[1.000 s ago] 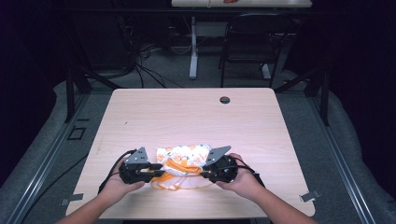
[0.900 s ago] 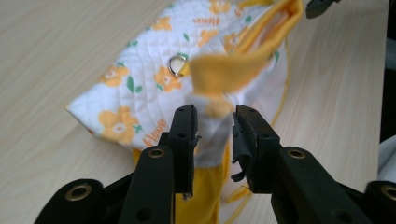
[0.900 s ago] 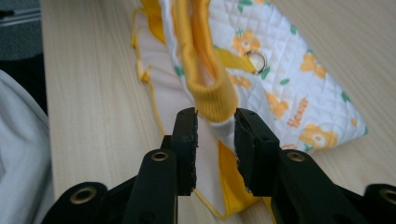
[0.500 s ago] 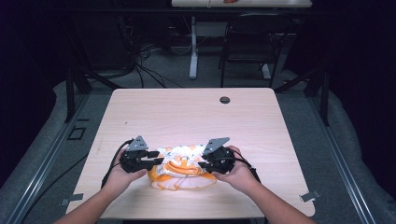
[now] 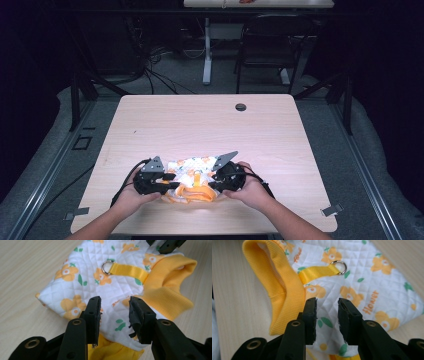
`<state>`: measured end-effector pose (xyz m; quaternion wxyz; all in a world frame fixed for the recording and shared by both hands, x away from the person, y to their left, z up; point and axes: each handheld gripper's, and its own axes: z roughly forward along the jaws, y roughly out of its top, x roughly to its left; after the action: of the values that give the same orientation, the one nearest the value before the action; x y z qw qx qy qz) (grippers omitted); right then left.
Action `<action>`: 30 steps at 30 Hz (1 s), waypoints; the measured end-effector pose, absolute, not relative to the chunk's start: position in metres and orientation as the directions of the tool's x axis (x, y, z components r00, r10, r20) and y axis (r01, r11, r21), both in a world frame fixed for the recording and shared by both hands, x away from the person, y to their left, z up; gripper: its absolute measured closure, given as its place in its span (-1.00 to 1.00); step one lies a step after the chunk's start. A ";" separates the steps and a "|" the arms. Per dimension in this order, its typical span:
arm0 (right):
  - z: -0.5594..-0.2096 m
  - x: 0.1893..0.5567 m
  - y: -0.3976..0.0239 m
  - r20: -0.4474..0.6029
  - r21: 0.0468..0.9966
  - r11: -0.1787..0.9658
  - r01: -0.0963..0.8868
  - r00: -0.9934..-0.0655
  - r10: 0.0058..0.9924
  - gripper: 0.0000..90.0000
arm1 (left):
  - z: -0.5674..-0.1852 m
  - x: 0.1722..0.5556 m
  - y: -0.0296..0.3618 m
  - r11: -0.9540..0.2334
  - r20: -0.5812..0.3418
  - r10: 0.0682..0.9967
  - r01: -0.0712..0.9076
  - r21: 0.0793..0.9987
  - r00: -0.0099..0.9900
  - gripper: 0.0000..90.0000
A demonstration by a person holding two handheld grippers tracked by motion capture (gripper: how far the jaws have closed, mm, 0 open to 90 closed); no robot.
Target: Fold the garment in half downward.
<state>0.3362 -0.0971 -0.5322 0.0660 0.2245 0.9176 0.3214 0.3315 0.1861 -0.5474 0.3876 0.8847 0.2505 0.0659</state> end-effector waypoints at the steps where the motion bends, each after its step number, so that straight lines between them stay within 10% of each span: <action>1: -0.534 0.334 -0.096 0.017 0.601 0.713 0.361 -0.898 0.440 0.50 | -0.550 0.330 0.186 -0.580 -0.076 0.490 0.390 0.716 0.868 0.36; 30: -0.562 0.323 -0.102 0.032 0.595 0.711 0.374 -0.895 0.444 0.51 | -0.571 0.321 0.183 -0.571 -0.061 0.513 0.393 0.721 0.857 0.22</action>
<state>0.3228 -0.1020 -0.5617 0.0567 0.2217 0.9232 0.3087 0.3214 0.1826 -0.5709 0.3855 0.8830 0.2564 0.0775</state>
